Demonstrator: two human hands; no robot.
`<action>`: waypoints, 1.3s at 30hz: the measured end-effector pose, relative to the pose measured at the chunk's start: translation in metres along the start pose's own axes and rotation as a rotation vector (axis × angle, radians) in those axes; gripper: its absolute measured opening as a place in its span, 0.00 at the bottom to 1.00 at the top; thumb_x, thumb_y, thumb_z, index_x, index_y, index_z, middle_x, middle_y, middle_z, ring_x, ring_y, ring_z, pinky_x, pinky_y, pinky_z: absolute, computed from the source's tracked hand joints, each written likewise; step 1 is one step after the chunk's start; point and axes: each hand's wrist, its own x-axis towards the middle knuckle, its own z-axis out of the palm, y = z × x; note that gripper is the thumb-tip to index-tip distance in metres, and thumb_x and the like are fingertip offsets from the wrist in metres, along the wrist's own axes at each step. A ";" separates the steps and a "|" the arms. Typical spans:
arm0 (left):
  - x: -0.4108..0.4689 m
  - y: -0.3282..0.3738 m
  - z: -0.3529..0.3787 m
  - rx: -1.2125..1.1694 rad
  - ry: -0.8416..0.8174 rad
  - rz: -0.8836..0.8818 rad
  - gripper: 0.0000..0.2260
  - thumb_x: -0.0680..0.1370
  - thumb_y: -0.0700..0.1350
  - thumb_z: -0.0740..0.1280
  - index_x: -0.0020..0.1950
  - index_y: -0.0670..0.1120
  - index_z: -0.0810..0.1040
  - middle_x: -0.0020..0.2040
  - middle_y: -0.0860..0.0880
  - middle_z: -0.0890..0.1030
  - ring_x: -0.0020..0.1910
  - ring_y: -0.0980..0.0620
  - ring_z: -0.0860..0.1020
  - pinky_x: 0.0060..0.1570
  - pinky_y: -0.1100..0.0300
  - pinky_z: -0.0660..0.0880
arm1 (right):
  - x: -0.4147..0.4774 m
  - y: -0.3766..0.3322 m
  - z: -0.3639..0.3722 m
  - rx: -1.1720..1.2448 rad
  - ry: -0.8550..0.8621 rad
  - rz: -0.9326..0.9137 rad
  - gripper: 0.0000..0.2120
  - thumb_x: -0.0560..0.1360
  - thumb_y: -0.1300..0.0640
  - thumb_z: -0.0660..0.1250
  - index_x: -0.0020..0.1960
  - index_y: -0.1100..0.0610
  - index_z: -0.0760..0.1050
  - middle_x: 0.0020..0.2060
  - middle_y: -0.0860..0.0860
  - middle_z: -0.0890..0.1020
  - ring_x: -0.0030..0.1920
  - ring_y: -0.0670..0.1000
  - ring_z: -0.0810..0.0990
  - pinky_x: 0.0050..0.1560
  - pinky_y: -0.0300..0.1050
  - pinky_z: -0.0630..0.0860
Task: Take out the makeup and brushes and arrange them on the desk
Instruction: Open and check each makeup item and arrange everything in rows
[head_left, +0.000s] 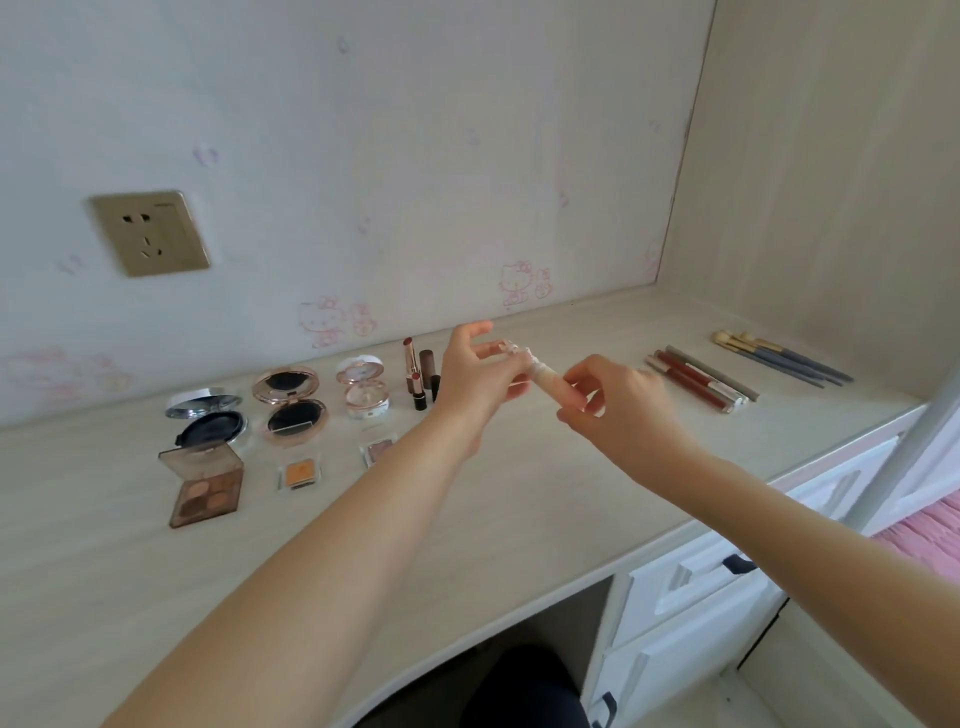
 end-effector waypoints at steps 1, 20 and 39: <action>-0.006 0.001 -0.011 -0.019 0.014 -0.005 0.26 0.70 0.37 0.73 0.64 0.50 0.68 0.58 0.44 0.76 0.49 0.46 0.83 0.48 0.55 0.81 | -0.003 -0.009 0.004 0.016 -0.010 -0.008 0.10 0.71 0.56 0.72 0.50 0.53 0.76 0.42 0.44 0.81 0.42 0.47 0.79 0.43 0.42 0.74; -0.096 -0.002 -0.165 0.043 0.058 -0.064 0.24 0.76 0.40 0.70 0.69 0.54 0.69 0.50 0.45 0.85 0.48 0.44 0.84 0.56 0.50 0.78 | -0.037 -0.123 0.106 0.281 -0.222 -0.131 0.12 0.70 0.47 0.72 0.49 0.51 0.76 0.41 0.43 0.82 0.42 0.44 0.80 0.46 0.44 0.78; -0.099 -0.034 -0.187 0.301 0.211 0.269 0.19 0.74 0.40 0.72 0.62 0.55 0.76 0.44 0.49 0.84 0.40 0.51 0.82 0.43 0.62 0.77 | -0.055 -0.122 0.148 0.217 -0.223 -0.310 0.17 0.73 0.45 0.65 0.59 0.49 0.74 0.44 0.40 0.81 0.53 0.47 0.72 0.55 0.46 0.71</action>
